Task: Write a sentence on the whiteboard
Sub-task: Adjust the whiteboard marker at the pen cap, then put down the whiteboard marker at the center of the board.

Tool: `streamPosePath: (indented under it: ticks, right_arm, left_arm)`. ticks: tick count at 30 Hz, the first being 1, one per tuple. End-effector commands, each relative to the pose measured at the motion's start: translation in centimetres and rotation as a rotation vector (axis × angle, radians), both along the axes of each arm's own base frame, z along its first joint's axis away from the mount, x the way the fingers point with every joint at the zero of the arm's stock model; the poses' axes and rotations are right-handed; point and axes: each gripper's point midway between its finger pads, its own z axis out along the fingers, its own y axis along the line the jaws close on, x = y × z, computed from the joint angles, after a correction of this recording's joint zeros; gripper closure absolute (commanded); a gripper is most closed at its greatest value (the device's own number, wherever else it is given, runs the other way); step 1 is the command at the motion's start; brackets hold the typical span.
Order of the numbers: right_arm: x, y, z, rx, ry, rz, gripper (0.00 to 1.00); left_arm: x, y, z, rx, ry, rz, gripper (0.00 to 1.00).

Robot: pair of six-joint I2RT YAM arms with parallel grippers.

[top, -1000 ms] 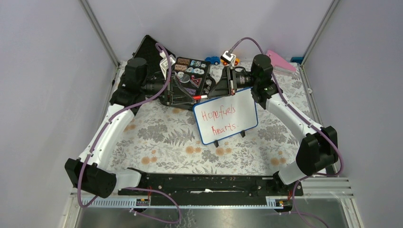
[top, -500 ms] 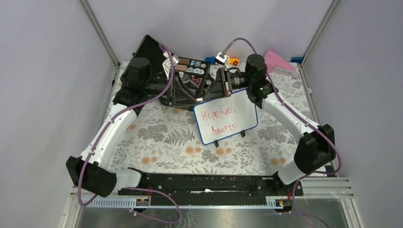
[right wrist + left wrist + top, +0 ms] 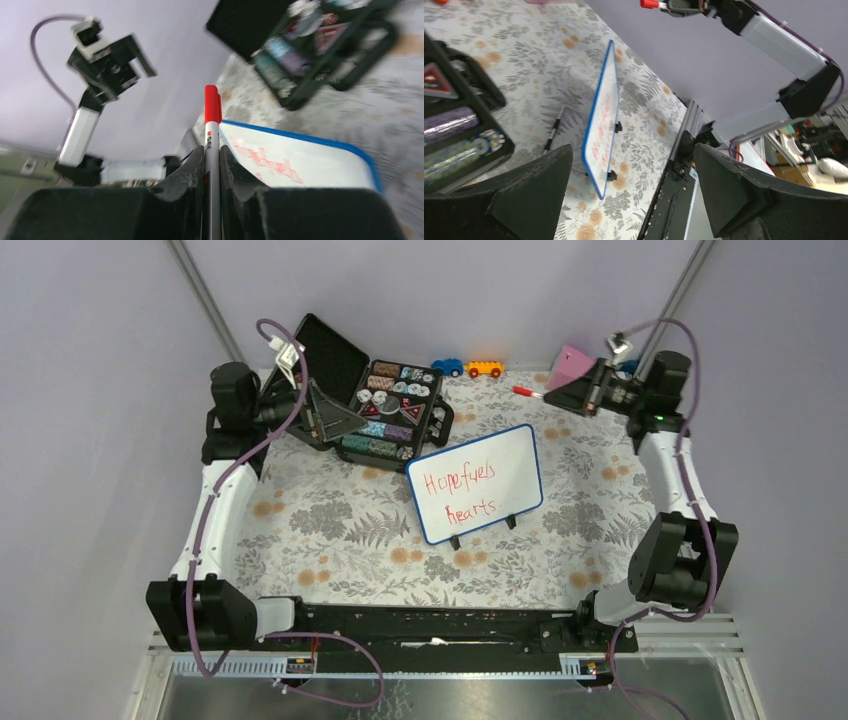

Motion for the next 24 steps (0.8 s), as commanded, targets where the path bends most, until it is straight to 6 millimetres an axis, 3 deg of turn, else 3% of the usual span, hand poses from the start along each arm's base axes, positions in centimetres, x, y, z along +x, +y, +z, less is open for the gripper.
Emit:
streamPosePath:
  ticks: [1,8,12,19,24]
  right_arm:
    - [0.2,-6.9,-2.9,-0.224,-0.052,-0.213,1.0]
    - [-1.2,-13.9,-13.5,-0.732,0.053,-0.412,1.0]
    - [-2.3,-15.3,-18.0,-0.842,0.077,-0.443,1.0]
    - [-2.5,-17.0,-22.9,-0.93,0.138,-0.472,1.0]
    - [-2.5,-17.7,-25.4,-0.969,0.164,-0.466,1.0]
  left_arm:
    - [1.5,2.6,0.1,0.026,-0.036,0.111,0.01]
    - [2.9,5.0,-4.1,0.185,0.015,0.262,0.01]
    - [2.5,5.4,-6.0,0.21,0.042,0.288,0.01]
    - [2.5,5.4,-6.1,0.198,0.017,0.309,0.01]
    - [2.7,5.5,-6.5,0.199,0.037,0.314,0.01]
